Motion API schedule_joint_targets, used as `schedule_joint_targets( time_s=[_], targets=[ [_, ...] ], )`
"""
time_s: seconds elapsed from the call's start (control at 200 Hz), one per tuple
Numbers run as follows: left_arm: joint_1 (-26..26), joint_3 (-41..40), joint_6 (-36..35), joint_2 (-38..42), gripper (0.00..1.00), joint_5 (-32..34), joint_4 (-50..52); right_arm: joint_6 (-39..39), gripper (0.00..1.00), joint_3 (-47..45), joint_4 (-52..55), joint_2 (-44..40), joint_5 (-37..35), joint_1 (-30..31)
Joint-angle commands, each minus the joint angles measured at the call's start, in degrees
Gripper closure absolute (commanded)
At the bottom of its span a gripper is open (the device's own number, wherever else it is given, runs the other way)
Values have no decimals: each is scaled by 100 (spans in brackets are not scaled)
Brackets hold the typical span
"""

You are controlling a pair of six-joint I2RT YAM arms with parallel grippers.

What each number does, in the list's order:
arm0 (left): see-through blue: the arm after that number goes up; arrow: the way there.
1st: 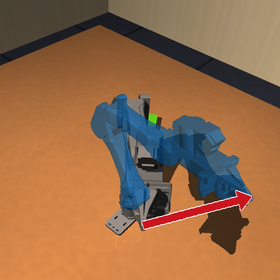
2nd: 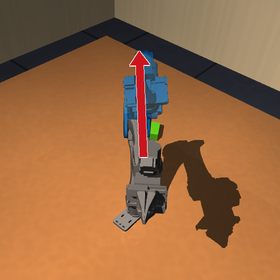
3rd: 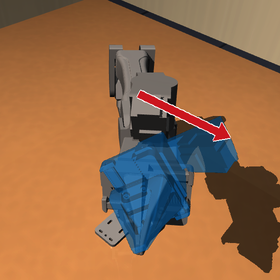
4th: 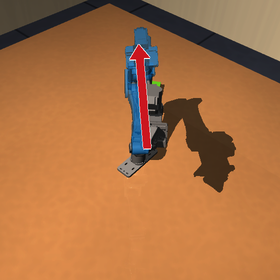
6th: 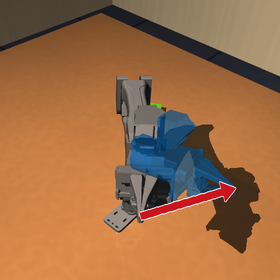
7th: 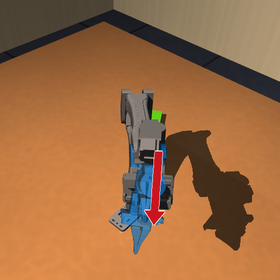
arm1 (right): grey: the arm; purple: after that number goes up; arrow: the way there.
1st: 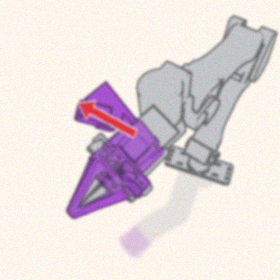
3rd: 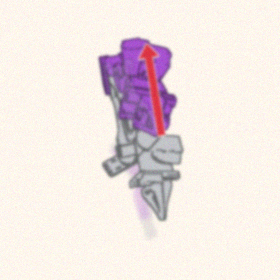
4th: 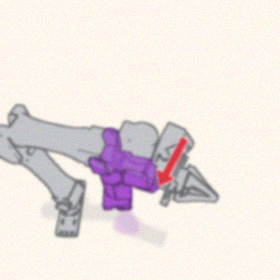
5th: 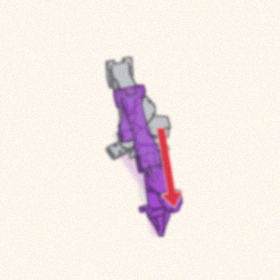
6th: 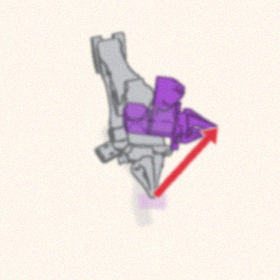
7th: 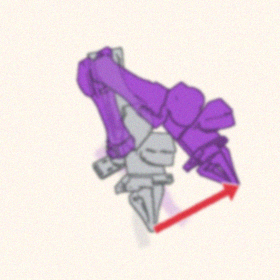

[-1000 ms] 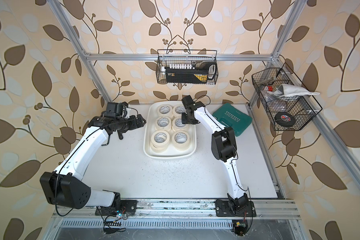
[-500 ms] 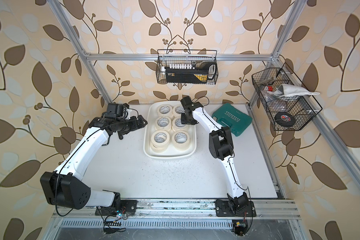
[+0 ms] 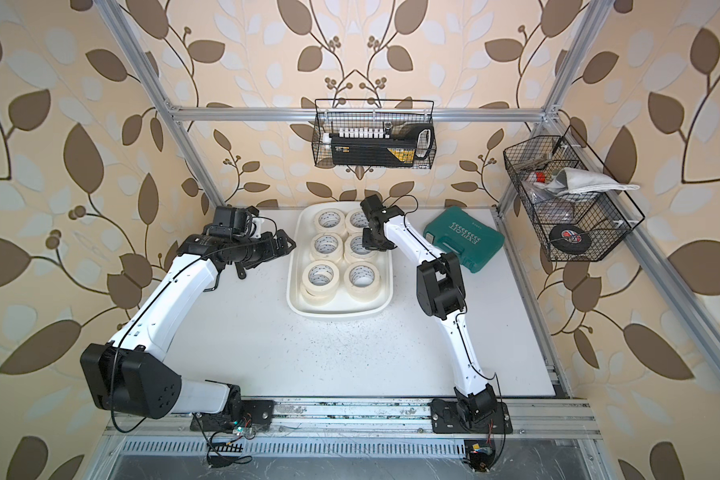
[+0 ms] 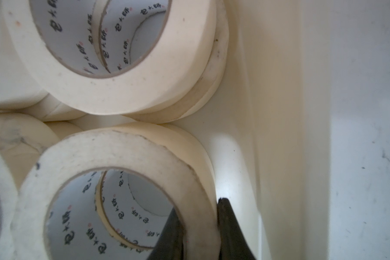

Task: Take out the art tape in the storage box
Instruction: Pick up the art tape from the storage box.

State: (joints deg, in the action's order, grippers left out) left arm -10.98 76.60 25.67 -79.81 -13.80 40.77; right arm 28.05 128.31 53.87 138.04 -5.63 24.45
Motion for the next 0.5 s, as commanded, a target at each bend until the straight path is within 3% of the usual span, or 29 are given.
schedule_joint_targets(
  time_s=[0.0, 0.25, 0.495],
  targets=[
    [-53, 71, -1, 142, 1, -158, 15, -130, 97, -113, 15, -659, -293, 38],
    [-267, 590, -82, -84, 1, -231, 448, -522, 98, -472, 150, -1668, -552, 201],
    [-997, 1450, -299, -565, 1, 154, 1002, -740, 98, -1246, 137, -2668, -676, 501]
  ],
)
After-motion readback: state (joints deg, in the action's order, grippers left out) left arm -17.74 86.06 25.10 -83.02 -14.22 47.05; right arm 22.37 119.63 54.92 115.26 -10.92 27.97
